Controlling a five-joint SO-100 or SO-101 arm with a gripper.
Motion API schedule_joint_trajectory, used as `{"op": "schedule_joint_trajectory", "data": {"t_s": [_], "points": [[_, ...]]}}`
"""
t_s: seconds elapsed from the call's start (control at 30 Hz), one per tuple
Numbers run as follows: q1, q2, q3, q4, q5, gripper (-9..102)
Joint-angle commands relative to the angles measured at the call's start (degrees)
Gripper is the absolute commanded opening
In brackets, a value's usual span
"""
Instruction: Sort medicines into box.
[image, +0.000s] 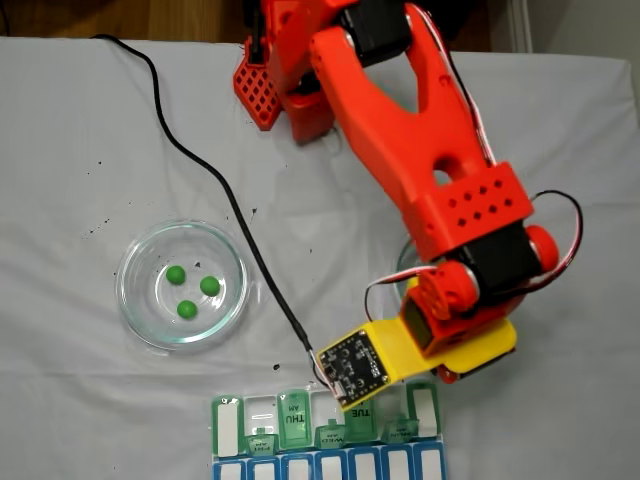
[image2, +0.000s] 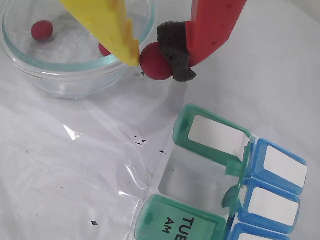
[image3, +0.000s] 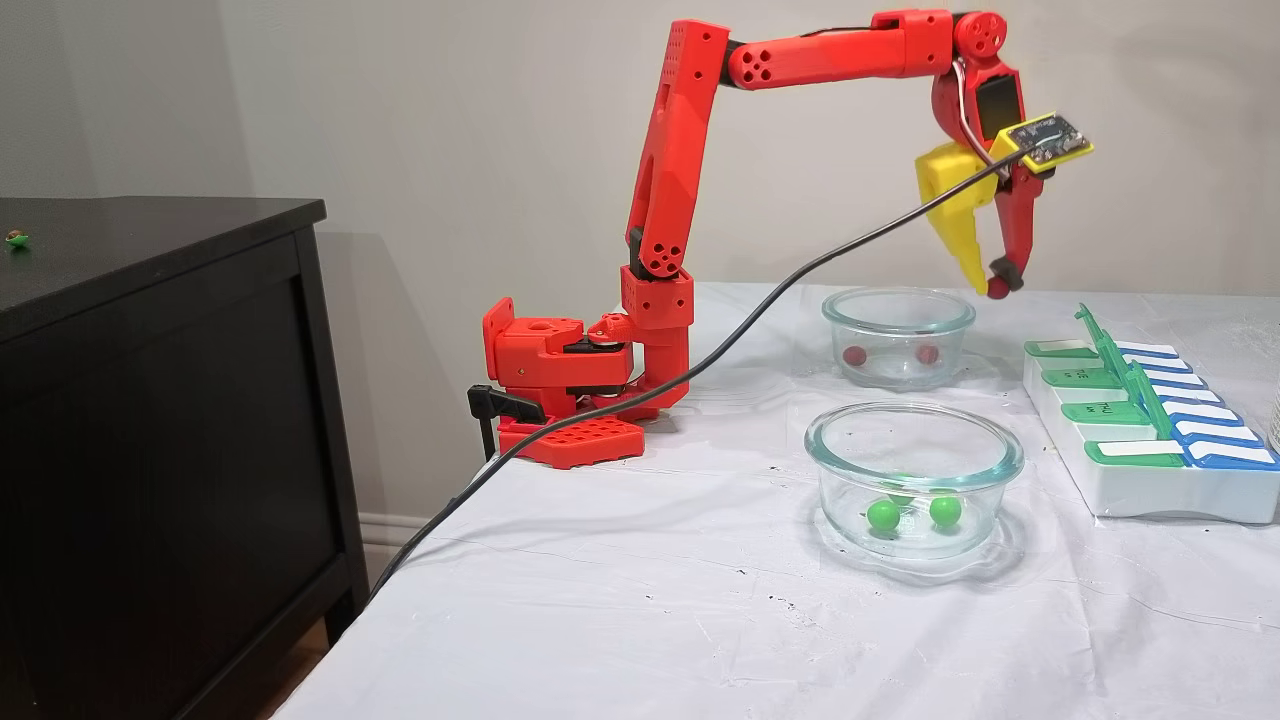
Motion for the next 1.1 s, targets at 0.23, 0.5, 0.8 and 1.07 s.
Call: {"op": "schedule_joint_trajectory", "data": {"t_s": [0.23,0.5,0.8,1.07], "points": [[6.24,5.36,-1.67,-4.22,-1.14,0],[7.29,8.17,2.37,-4.48,-2.81,0],[6.68,10.72,11.07,-15.56,-3.08,0],[7.82,10.81,11.69,-19.95,-2.46,0]]}}
